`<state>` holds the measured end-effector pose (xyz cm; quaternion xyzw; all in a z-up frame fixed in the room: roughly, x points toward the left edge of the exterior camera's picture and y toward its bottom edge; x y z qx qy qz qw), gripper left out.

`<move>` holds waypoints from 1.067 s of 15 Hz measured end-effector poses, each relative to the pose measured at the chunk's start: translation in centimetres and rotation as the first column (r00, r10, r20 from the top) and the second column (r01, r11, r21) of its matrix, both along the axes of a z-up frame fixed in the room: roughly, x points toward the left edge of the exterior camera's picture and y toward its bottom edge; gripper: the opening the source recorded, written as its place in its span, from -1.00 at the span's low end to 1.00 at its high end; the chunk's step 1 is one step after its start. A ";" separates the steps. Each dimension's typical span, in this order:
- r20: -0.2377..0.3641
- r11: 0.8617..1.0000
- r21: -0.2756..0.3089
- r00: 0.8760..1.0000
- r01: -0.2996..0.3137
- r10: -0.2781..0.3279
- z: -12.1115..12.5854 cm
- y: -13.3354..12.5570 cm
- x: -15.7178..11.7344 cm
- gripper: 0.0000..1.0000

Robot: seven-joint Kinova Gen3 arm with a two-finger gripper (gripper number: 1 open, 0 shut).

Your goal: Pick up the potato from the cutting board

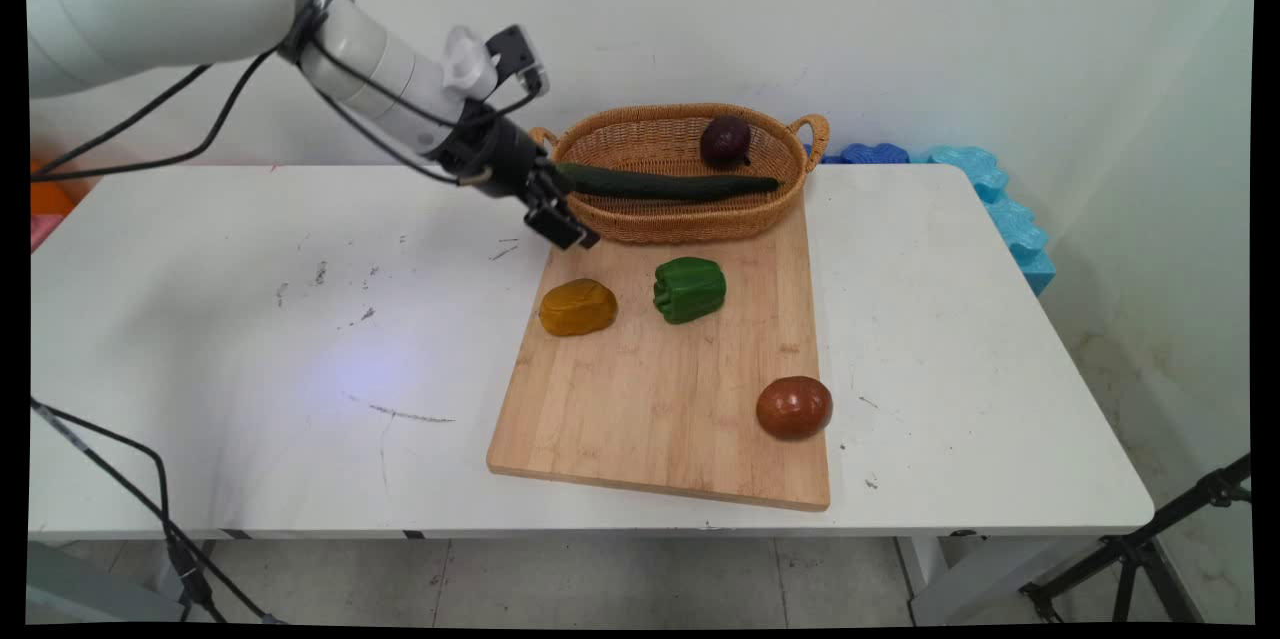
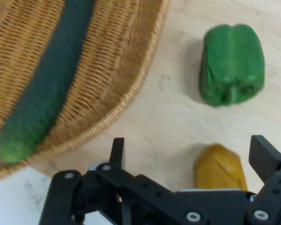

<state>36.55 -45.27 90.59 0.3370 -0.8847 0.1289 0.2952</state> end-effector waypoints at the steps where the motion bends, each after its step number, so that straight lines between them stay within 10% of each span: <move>1: 0.000 1.000 0.013 1.000 0.000 0.000 -0.6 0.6 0.1 1.00; 15: 0.055 0.993 0.077 0.994 0.092 -0.097 -8.3 2.4 -0.2 1.00; 16: 0.057 0.992 0.076 0.993 0.096 -0.100 -8.7 2.3 -0.4 -1.00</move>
